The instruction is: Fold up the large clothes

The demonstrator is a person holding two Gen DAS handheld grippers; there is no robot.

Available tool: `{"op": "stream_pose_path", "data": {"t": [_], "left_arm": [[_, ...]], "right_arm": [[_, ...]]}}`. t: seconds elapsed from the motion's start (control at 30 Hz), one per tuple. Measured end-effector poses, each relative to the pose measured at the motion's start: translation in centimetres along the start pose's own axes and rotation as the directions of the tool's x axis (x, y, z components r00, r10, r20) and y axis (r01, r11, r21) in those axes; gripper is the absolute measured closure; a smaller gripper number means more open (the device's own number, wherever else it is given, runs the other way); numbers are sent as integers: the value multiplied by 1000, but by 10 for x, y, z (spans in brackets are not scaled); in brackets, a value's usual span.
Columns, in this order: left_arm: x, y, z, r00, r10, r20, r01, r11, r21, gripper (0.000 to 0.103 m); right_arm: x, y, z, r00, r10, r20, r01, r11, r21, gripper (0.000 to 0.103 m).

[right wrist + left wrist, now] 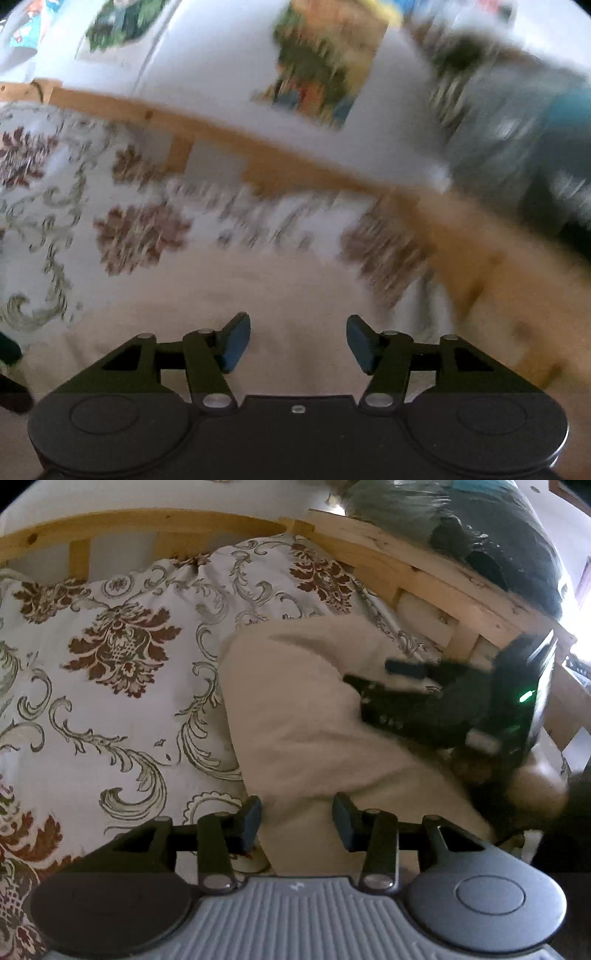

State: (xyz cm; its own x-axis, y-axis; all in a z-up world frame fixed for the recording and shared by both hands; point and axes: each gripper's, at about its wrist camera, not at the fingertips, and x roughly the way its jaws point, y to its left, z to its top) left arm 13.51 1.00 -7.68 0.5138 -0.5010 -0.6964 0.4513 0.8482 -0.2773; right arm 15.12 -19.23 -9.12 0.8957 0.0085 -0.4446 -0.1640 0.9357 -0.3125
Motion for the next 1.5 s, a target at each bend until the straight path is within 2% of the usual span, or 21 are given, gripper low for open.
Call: {"op": "stream_pose_path", "data": {"t": [0.07,0.17,0.3,0.37,0.4,0.53,0.6,0.7,0.77,0.93,1.13,1.4,1.5], "left_arm": [[2,2,1,1000,-3,-4,3,999,-31,47],[5,6,0,1000,2,-8,-3,997,-78,42],[6,6,-1,1000,21,-7,-22,995,-100,41],[8,2,-2,999,42,2,-42,995,-94,41],[9,-1,-2,999,54,7,-53,994,-91,41],[12,-10,-1,996,86,12,-84,992,-94,41],[11,-14,-1,995,100,13,-98,992,-85,41],[10,-20,-1,992,124,21,-123,991,-48,41],[10,-22,-1,991,132,20,-131,990,-48,38],[8,-16,-1,990,139,7,-138,987,-79,31],[9,-12,-1,989,148,-2,-148,985,-91,23],[12,-3,0,990,141,-26,-144,980,-138,13],[13,-1,2,990,139,-31,-142,979,-144,4]], "right_arm": [[18,-4,-16,999,-7,-36,9,998,66,42],[29,-10,-29,998,-31,-63,38,993,108,43],[25,-7,-28,994,-84,-72,90,992,85,43],[9,-13,-20,991,-91,-97,100,990,97,44],[-7,-17,-18,992,-88,-94,99,988,116,41],[-77,-41,-11,989,-134,-62,144,972,188,11],[-107,-51,-18,982,-170,-80,185,949,256,6],[-127,-60,-43,970,-177,-166,225,912,342,5],[-120,-68,-57,962,-148,-231,228,898,377,5],[-90,-82,-76,950,-86,-301,232,839,492,5],[-88,-70,-72,959,-94,-266,211,866,453,4],[-82,-72,-72,957,-76,-281,201,871,448,1],[-81,-70,-71,956,-75,-285,200,875,441,1]]}}
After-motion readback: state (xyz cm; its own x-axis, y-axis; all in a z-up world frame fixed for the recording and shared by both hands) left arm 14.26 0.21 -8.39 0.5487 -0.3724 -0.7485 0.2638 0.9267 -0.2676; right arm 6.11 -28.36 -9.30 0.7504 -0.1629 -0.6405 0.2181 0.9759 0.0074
